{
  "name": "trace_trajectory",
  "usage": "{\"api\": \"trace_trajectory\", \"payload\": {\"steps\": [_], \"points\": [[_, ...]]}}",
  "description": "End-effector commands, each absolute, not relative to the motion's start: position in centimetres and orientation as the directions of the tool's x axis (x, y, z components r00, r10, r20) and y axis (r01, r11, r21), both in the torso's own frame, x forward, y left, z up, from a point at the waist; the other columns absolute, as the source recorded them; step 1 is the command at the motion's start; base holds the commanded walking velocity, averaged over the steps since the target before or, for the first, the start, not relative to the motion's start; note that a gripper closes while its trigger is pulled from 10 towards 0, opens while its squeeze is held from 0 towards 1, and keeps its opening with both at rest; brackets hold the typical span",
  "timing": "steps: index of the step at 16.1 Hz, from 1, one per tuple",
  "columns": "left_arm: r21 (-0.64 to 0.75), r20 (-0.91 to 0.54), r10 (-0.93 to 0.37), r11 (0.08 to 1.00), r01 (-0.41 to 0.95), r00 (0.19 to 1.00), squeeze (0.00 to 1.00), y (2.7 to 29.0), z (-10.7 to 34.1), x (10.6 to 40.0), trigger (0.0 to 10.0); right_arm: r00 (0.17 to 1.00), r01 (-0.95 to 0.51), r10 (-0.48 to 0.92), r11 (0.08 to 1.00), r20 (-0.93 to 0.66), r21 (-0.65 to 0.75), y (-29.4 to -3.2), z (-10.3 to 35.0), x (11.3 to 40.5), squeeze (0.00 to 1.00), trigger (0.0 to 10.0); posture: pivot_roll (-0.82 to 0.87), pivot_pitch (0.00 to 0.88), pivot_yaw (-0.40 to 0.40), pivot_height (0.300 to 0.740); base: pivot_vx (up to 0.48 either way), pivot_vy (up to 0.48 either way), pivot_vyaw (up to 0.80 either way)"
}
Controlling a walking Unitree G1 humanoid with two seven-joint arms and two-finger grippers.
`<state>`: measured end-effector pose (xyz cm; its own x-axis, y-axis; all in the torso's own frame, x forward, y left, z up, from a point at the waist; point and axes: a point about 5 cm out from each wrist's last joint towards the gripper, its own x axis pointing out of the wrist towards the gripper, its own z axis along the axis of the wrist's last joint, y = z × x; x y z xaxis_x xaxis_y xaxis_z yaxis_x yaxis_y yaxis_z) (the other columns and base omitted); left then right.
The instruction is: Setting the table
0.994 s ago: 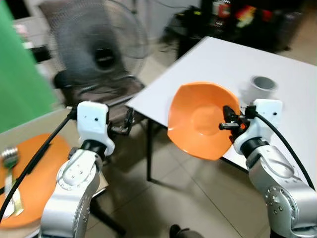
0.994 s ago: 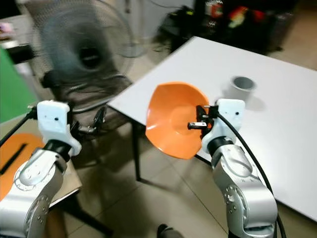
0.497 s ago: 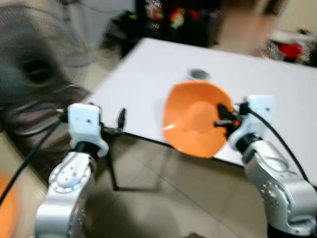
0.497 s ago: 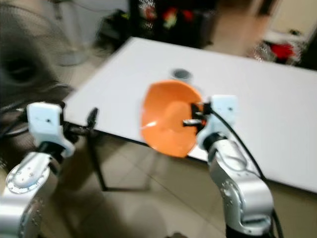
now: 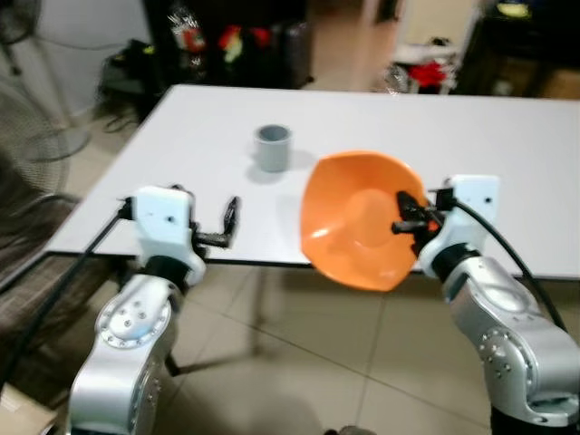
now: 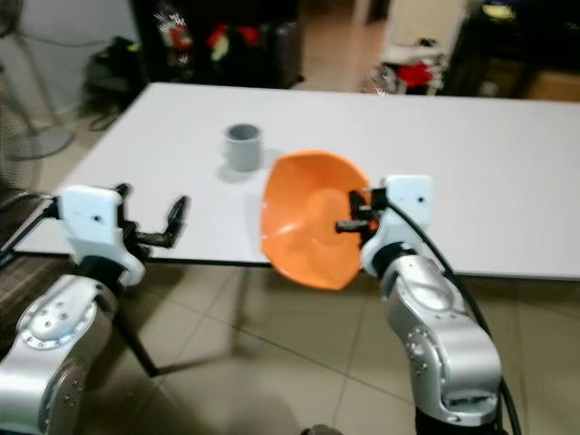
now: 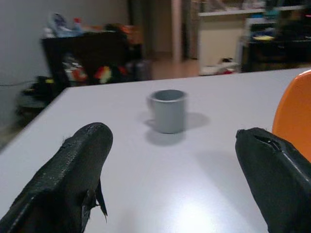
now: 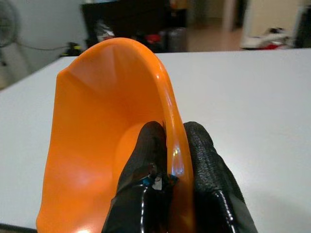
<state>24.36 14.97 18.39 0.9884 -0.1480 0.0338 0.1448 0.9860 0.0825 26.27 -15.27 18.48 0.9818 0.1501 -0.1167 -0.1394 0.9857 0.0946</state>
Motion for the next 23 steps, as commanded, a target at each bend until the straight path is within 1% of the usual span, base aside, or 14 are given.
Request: {"api": "trace_trajectory", "payload": {"steps": [1, 4, 7, 14, 20, 23], "points": [[0.088, 0.030, -0.153, 0.985, 0.150, 0.988, 0.00, 15.2, 18.4, 24.4, 10.0, 0.984, -0.162, 0.168, 0.982, -0.059, 0.097, -14.8, 19.7, 26.6, 0.00, 10.0, -0.07, 0.000, 0.020, 0.740, 0.247, 0.000, 0.00], [0.083, 0.022, -0.160, 0.984, 0.158, 0.987, 0.00, 15.2, 18.2, 24.3, 10.0, 0.983, -0.163, 0.172, 0.980, -0.069, 0.116, -14.7, 19.6, 26.6, 0.00, 10.0, -0.07, 0.000, 0.020, 0.740, 0.255, 0.000, 0.00], [0.080, 0.017, -0.150, 0.986, 0.149, 0.988, 0.00, 15.3, 18.1, 24.3, 10.0, 0.981, -0.176, 0.185, 0.977, -0.067, 0.121, -14.6, 19.7, 26.8, 0.00, 10.0, -0.07, 0.000, 0.016, 0.740, 0.264, 0.000, -0.72], [0.076, 0.007, -0.087, 0.993, 0.086, 0.996, 0.00, 16.4, 17.8, 24.0, 10.0, 0.961, -0.262, 0.271, 0.957, -0.063, 0.126, -13.9, 19.7, 27.2, 0.00, 10.0, -0.05, 0.000, -0.005, 0.740, 0.261, 0.000, 0.00], [0.086, 0.009, -0.100, 0.991, 0.099, 0.995, 0.00, 16.6, 18.0, 23.9, 10.0, 0.961, -0.252, 0.268, 0.951, -0.070, 0.177, -14.0, 19.3, 27.5, 0.00, 10.0, -0.04, 0.000, -0.005, 0.740, 0.274, 0.000, 0.00], [0.089, 0.007, -0.106, 0.990, 0.105, 0.994, 0.00, 16.7, 17.9, 23.9, 10.0, 0.962, -0.251, 0.266, 0.952, -0.068, 0.174, -13.9, 19.1, 27.3, 0.00, 10.0, -0.04, 0.000, 0.007, 0.740, 0.285, 0.000, 0.00]]}}
